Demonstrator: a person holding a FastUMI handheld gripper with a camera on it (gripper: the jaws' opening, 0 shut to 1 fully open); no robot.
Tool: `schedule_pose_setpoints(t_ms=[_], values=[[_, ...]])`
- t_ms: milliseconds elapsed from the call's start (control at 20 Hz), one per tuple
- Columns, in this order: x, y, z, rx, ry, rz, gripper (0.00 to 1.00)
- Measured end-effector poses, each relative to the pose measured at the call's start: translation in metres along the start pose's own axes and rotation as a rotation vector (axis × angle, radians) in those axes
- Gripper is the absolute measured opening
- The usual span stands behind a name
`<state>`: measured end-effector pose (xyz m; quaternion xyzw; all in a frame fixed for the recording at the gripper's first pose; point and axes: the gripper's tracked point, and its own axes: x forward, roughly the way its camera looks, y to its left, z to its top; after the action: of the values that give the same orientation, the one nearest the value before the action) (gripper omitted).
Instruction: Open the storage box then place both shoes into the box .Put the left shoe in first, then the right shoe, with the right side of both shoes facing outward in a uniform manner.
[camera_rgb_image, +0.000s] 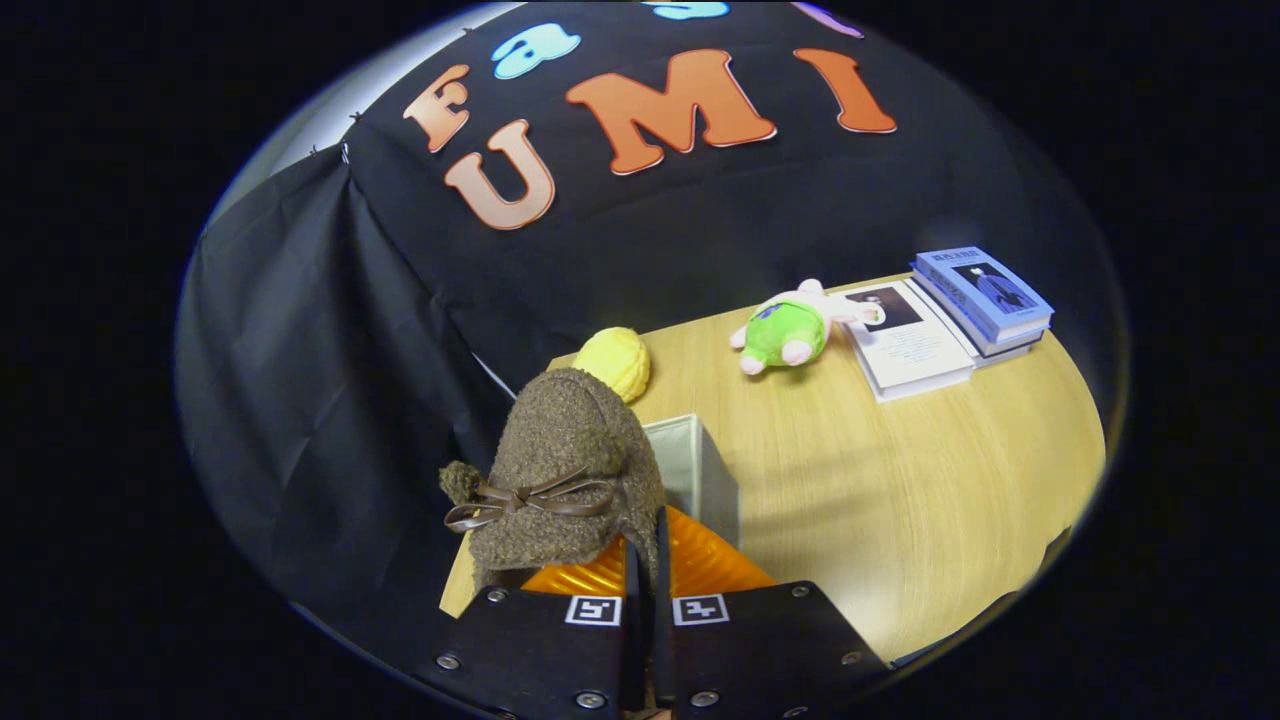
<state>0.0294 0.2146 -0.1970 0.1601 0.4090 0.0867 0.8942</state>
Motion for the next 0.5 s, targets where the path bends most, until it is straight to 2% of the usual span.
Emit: schedule_pose_setpoints(t_ms=[300,500], values=[[0.043,0.023,-0.039,-0.006,0.097,0.002,0.05],[0.06,0.006,-0.05,-0.026,0.118,-0.078,0.04]])
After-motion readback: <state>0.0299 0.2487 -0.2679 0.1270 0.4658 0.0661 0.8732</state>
